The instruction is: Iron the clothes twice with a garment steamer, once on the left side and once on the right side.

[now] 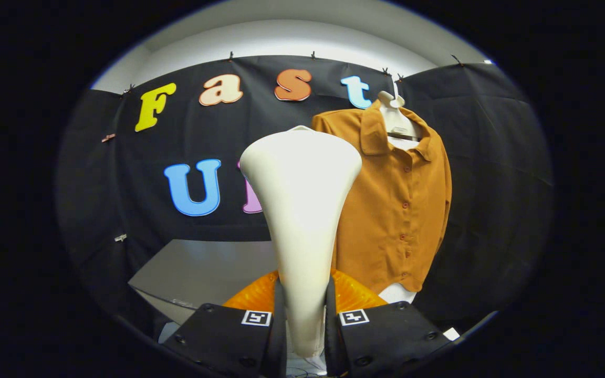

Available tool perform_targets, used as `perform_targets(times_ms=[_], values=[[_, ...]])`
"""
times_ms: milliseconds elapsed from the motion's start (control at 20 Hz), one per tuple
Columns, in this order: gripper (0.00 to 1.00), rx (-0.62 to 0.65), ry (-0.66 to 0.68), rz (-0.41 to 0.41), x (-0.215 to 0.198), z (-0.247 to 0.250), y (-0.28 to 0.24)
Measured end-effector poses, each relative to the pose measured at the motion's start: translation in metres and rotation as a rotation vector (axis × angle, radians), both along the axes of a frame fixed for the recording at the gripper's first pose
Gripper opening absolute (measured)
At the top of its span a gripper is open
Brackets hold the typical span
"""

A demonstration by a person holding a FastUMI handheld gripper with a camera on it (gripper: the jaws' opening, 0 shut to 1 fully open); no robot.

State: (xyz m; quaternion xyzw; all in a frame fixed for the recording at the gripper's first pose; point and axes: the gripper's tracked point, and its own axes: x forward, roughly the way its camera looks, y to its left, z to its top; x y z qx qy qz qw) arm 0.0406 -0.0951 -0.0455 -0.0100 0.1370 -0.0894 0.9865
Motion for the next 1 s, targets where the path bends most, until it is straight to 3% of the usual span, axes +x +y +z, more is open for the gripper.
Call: perform_targets(times_ms=[400, 1000], values=[[0.32, -0.001, -0.022, 0.099, -0.028, 0.0, 0.089], [0.32, -0.017, -0.03, 0.099, -0.034, 0.003, 0.102]])
